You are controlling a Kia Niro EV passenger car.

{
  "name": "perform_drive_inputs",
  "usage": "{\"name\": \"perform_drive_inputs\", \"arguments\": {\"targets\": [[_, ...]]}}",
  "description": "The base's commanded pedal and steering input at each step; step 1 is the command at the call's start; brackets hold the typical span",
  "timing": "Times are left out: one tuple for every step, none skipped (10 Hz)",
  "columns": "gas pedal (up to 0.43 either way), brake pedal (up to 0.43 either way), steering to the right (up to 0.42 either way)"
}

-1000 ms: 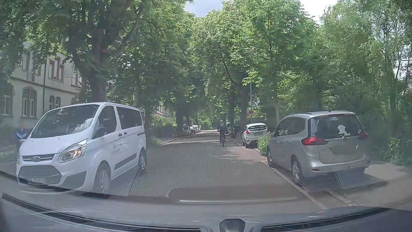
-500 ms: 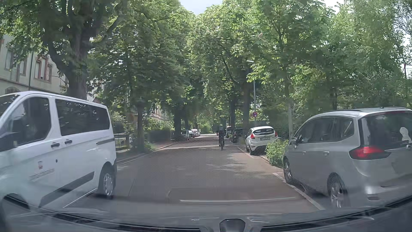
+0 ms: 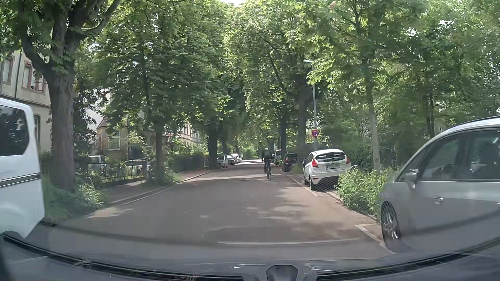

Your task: Follow the waypoints while adhering to traffic rules and regulations

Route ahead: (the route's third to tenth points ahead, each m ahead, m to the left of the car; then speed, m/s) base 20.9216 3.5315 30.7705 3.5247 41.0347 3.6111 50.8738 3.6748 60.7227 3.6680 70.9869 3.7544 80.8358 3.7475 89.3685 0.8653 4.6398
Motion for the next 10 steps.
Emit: {"name": "perform_drive_inputs", "arguments": {"targets": [[0.079,0.0,0.0],[0.079,0.0,0.0],[0.079,0.0,0.0],[0.087,0.0,0.0],[0.087,0.0,0.0],[0.087,0.0,-0.001],[0.087,0.0,0.0],[0.098,0.0,0.0],[0.098,0.0,0.0],[0.098,0.0,0.0]]}}
